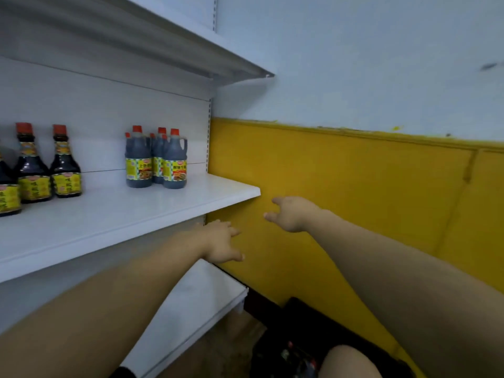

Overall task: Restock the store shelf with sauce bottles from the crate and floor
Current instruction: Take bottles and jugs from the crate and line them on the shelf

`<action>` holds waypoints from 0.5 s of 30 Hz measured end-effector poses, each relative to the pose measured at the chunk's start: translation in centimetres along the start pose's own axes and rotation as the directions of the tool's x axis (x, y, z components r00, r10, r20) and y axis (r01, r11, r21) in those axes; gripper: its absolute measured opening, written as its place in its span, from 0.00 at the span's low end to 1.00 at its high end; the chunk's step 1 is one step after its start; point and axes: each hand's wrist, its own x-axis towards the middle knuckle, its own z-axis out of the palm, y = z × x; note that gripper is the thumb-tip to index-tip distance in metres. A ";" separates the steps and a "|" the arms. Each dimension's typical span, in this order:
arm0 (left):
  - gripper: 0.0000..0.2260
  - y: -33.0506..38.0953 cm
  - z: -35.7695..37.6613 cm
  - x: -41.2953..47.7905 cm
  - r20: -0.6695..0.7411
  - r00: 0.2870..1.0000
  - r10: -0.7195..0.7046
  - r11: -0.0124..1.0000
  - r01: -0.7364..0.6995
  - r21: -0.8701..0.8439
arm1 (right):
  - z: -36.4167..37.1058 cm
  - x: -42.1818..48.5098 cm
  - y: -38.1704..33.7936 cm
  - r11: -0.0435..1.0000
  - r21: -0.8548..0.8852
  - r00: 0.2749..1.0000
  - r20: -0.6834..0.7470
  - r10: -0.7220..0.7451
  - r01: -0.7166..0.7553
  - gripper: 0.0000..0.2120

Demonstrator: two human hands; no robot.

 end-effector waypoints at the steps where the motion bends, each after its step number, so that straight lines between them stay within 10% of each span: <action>1: 0.36 0.7 0.2 0.7 0.010 1.000 0.023 1.000 -0.023 -0.012 | 0.4 -0.1 1.0 0.999 0.007 0.999 0.011 0.039 -0.039 0.33; 15: 0.37 8.1 13.4 12.3 0.335 0.887 0.319 0.933 -0.232 -0.275 | 11.7 -1.6 12.6 0.948 -0.016 0.882 0.363 0.302 -0.318 0.32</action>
